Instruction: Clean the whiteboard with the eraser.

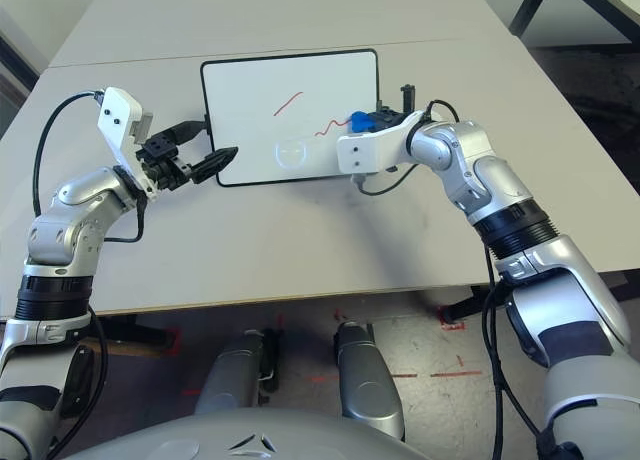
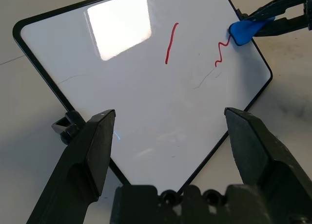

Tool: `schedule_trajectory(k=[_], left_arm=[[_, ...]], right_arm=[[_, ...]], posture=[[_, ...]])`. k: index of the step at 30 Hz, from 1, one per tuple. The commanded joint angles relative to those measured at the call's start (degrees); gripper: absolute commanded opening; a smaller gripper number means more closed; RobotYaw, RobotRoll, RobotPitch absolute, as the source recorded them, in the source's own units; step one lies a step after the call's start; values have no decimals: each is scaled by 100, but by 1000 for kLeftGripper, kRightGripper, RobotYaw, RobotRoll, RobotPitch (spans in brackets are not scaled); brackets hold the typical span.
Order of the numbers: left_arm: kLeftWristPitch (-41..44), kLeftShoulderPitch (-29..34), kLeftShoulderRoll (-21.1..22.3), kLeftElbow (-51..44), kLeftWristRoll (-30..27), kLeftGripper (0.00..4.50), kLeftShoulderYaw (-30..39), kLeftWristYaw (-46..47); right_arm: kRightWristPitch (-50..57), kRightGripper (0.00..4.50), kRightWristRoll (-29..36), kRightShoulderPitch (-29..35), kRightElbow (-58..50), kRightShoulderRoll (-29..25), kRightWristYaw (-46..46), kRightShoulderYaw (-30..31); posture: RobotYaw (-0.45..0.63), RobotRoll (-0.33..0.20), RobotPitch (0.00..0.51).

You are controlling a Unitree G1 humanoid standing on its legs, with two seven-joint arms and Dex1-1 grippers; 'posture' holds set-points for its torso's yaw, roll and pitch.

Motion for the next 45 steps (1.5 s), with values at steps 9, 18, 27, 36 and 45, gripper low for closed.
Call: schedule_trajectory(k=[9,18,27,36,45], left_arm=[[143,69,76,-225,27,4500,-25,26],[186,127,83,-291,21,4500,6,63],[200,174,75,-326,19,4500,25,94],[187,217,64,-339,7,4500,27,121],[170,273,67,-356,-1,4500,47,128]], right_arm=[[-303,383,-301,-222,640,143,-195,133],[-386,383,-375,-306,767,417,-137,220],[-414,381,-422,-322,738,621,-62,275],[-399,379,-455,-365,724,810,-18,318],[-395,379,-499,-389,698,1026,29,381]], posture=[[-133,0,177],[-123,0,182],[-119,0,184],[-114,0,186],[-110,0,189]])
